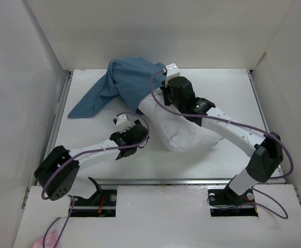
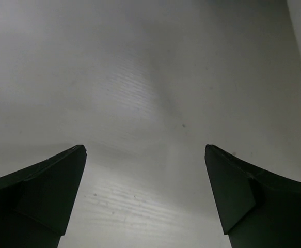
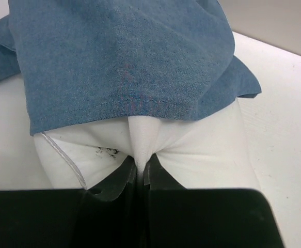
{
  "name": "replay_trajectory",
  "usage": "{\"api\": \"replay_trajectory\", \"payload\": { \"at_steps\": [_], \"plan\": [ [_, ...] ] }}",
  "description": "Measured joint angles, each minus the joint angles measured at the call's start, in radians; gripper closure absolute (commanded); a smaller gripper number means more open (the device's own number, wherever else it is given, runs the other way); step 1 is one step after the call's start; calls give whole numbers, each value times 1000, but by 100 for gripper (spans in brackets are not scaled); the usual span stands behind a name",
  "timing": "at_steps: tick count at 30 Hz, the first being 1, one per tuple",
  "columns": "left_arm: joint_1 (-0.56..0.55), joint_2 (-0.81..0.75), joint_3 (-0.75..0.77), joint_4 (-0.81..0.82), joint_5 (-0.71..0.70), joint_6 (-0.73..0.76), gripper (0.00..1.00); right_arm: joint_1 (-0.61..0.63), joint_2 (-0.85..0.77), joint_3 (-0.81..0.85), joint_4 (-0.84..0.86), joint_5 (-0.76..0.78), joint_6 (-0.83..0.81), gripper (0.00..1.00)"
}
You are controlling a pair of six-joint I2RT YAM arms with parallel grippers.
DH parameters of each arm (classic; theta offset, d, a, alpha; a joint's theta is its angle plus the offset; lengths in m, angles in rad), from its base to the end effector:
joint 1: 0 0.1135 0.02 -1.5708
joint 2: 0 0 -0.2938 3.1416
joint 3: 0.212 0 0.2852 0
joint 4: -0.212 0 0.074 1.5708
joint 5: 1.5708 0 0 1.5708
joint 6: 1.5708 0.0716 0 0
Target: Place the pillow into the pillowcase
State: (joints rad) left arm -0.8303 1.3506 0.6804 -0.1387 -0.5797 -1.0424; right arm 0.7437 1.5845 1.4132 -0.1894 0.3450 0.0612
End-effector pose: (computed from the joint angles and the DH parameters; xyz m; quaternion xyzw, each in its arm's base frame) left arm 0.2341 -0.1980 0.1772 -0.1998 0.8733 -0.1297 0.4249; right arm 0.3412 0.2809 0.3690 -0.1792 0.7962 0.0896 0.5709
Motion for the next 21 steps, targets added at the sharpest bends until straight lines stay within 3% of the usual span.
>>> {"api": "replay_trajectory", "payload": {
  "at_steps": [5, 10, 15, 21],
  "plan": [
    [42, -22, -97, 187, -123, -51, 0, -3, 0, 43, -65, -10, 22, 100],
    [89, -21, -276, 663, -130, 123, 0, -11, 0, 108, -159, -25, 40, 100],
    [113, 155, -246, 984, -19, 300, 0, -16, 2, 237, -249, -43, 76, 100],
    [112, 255, -225, 1187, 143, 412, 0, -18, 27, 366, -301, -45, 105, 100]
  ]
}}
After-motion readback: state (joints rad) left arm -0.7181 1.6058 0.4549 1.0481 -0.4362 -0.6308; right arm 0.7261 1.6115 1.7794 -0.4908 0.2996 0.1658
